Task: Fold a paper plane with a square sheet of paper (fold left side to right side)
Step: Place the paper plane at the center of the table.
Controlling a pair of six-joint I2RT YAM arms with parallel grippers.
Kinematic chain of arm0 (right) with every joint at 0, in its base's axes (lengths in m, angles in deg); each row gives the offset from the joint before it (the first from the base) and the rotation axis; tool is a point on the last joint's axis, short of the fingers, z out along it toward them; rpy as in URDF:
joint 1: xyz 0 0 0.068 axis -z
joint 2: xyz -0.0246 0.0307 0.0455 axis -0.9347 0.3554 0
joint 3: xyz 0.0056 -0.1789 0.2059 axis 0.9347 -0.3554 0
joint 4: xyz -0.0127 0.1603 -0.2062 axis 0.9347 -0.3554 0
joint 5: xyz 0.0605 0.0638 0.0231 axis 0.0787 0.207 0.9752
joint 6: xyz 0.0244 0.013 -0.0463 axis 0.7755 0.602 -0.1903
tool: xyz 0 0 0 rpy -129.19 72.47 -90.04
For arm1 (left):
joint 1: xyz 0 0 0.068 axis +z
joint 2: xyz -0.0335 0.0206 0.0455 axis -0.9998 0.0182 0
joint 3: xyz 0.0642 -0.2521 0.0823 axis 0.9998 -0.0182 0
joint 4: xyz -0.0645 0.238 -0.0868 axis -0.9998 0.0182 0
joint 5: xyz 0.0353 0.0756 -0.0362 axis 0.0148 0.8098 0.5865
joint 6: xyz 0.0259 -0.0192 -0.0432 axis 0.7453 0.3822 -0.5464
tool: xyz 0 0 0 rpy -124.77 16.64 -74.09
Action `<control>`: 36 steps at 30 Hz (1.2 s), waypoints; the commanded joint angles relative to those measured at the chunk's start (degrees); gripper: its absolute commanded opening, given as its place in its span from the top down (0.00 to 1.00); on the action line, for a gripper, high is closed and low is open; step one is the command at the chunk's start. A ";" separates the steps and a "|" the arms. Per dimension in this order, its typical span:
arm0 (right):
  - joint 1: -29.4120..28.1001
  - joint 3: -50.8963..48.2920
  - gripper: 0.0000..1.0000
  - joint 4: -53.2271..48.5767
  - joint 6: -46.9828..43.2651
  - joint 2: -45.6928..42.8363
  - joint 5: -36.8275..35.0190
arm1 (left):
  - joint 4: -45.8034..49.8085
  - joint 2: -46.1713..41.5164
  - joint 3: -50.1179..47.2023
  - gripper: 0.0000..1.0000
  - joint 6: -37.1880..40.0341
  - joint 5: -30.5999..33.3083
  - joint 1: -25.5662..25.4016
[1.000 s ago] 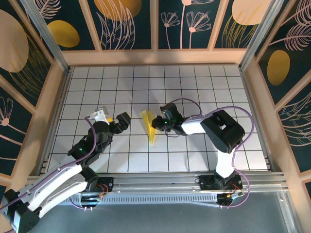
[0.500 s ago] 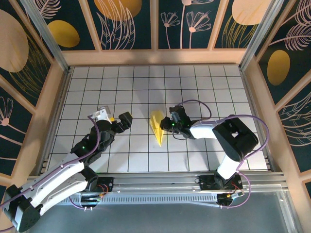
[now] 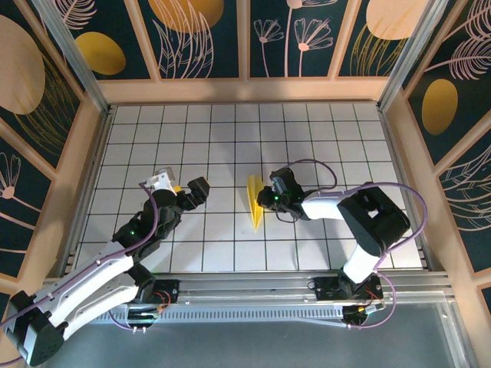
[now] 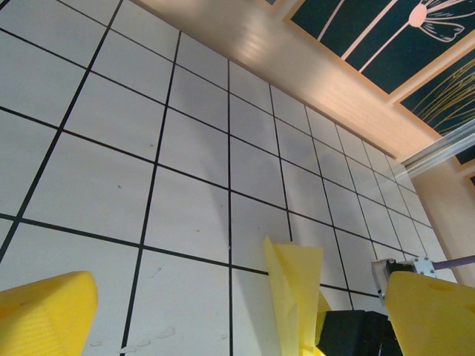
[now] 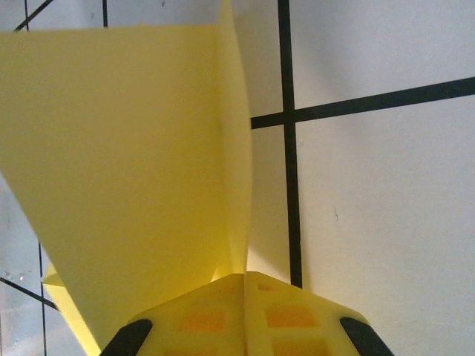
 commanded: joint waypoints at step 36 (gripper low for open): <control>0.38 -0.55 0.72 -3.60 -1.39 -3.34 -2.75 | -2.56 1.17 -0.59 0.01 -0.56 -0.21 0.28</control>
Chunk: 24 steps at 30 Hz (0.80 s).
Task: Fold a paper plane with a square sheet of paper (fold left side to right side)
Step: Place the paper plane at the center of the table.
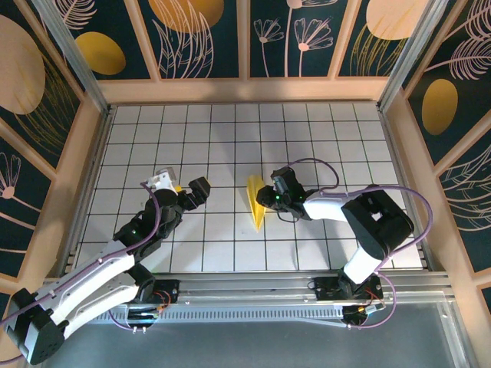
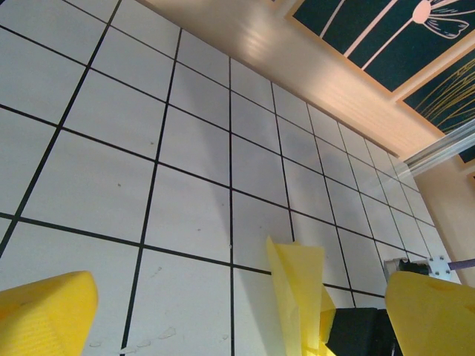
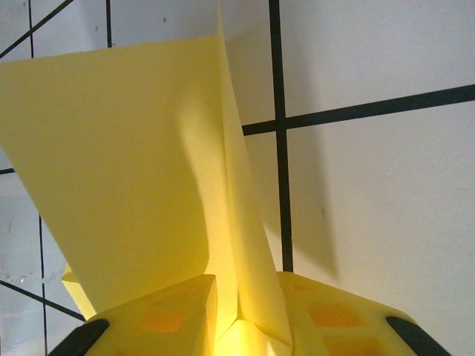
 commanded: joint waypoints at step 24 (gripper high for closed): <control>0.24 1.88 0.52 -11.88 -3.50 -6.69 -6.11 | -1.36 -0.23 -0.37 0.01 -0.34 0.39 0.24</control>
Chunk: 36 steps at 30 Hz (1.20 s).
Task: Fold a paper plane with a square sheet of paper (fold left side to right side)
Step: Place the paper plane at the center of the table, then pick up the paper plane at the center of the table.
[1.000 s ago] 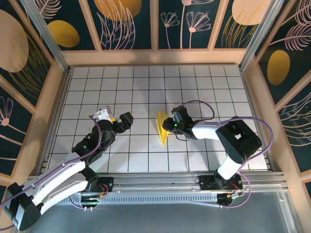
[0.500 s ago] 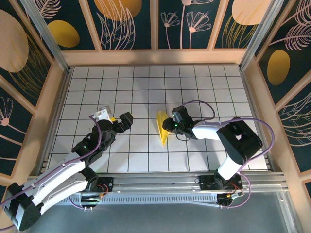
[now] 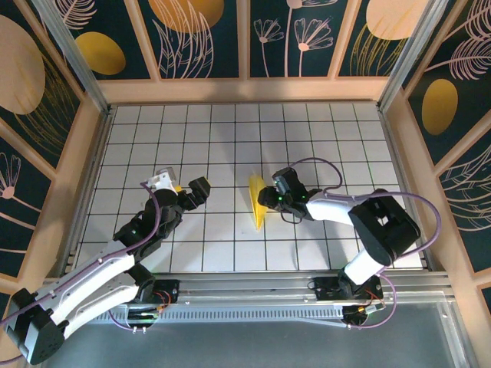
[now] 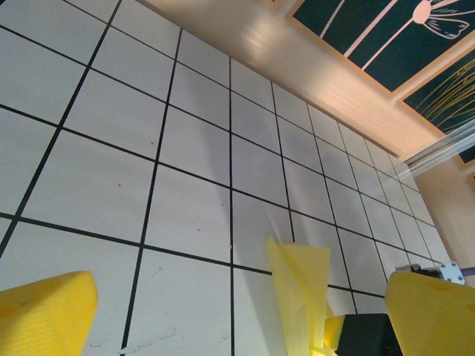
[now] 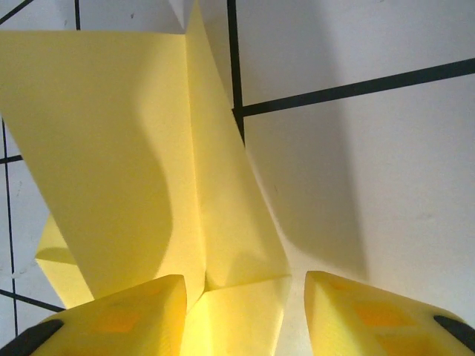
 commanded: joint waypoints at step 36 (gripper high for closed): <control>-6.85 15.95 0.69 -23.86 -4.54 4.70 -0.29 | -0.47 -3.03 -1.72 0.01 0.19 2.23 0.24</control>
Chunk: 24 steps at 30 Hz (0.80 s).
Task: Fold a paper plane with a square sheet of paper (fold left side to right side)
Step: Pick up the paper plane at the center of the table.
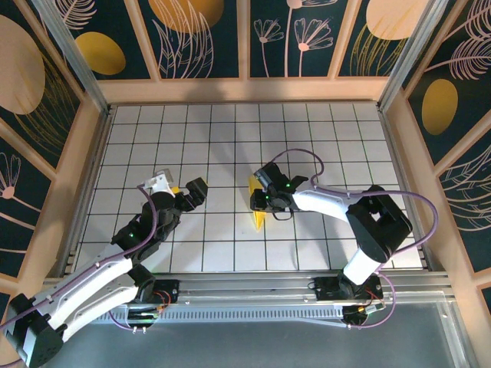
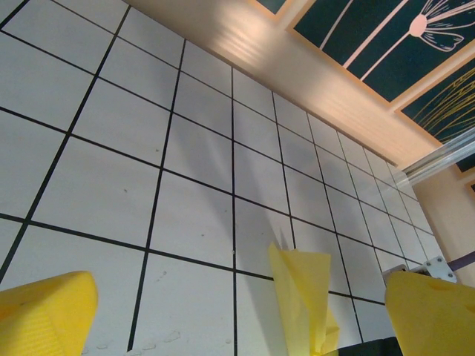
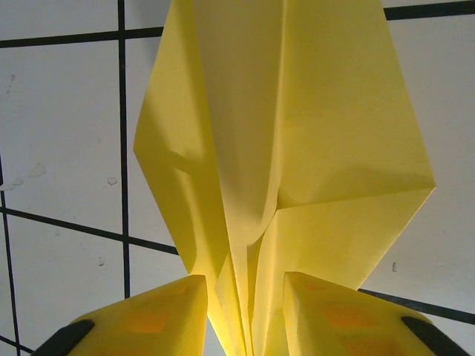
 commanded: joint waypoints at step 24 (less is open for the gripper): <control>-1.74 2.98 0.86 -2.95 0.49 6.48 -2.38 | -0.17 -0.75 -0.30 0.01 0.32 1.16 0.26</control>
